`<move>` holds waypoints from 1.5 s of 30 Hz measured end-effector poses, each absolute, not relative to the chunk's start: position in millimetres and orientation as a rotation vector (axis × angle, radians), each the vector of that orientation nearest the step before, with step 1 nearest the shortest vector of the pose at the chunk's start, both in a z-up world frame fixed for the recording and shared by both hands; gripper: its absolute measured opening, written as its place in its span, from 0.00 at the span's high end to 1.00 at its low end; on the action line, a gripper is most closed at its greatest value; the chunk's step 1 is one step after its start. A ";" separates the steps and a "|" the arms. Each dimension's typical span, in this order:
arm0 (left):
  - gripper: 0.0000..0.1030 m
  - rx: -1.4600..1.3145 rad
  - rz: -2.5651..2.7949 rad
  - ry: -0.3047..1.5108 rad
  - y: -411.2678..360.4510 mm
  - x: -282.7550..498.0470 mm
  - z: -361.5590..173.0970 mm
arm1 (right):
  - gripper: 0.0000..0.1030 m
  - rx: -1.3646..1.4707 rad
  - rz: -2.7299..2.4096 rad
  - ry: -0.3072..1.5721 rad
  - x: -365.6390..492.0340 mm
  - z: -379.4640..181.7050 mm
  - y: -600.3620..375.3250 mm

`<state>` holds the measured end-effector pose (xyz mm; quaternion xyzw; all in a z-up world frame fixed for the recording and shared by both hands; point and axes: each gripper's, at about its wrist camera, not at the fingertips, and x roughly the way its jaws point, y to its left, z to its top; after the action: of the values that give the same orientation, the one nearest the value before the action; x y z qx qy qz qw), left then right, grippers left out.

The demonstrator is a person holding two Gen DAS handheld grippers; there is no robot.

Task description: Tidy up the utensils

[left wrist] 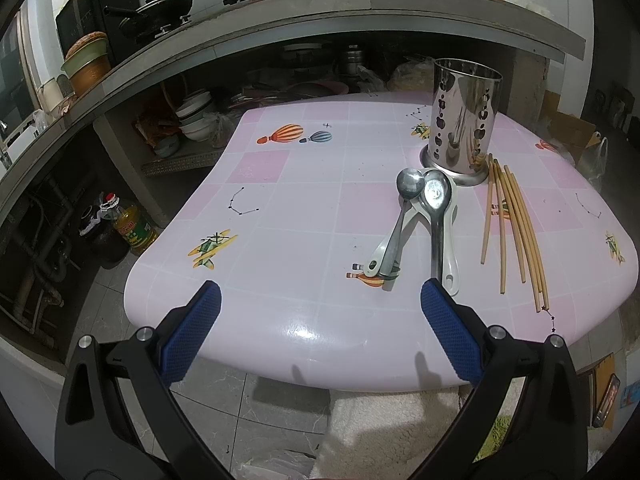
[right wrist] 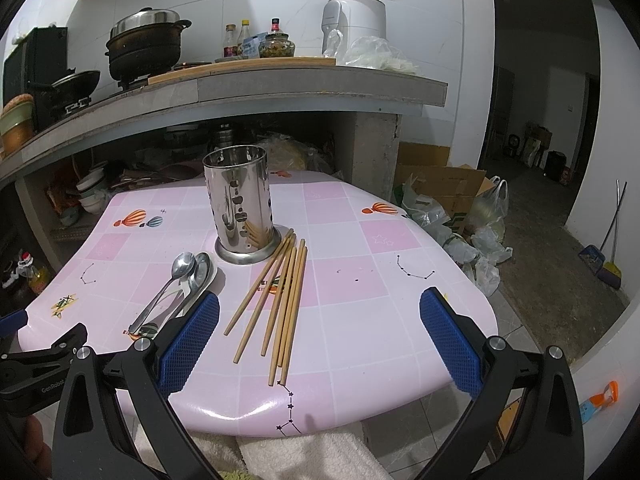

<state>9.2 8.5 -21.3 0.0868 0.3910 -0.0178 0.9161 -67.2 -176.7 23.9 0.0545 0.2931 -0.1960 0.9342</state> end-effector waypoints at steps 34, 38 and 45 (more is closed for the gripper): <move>0.06 0.203 -0.008 0.954 7.2 29.0 -77.5 | 0.05 0.057 -0.388 0.795 -43.1 -30.9 -179.8; 0.06 0.183 -0.025 1.003 7.5 36.9 -87.8 | 0.05 0.061 -0.359 0.820 -33.2 -41.7 -183.2; 0.06 0.178 -0.057 1.047 0.7 45.4 -96.5 | 0.05 0.072 -0.326 0.827 -11.3 -53.8 -196.8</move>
<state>45.4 0.7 -96.5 0.0848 0.4990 -0.0271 0.8620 -11.3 -196.8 -53.8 0.0349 0.3997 -0.1576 0.9023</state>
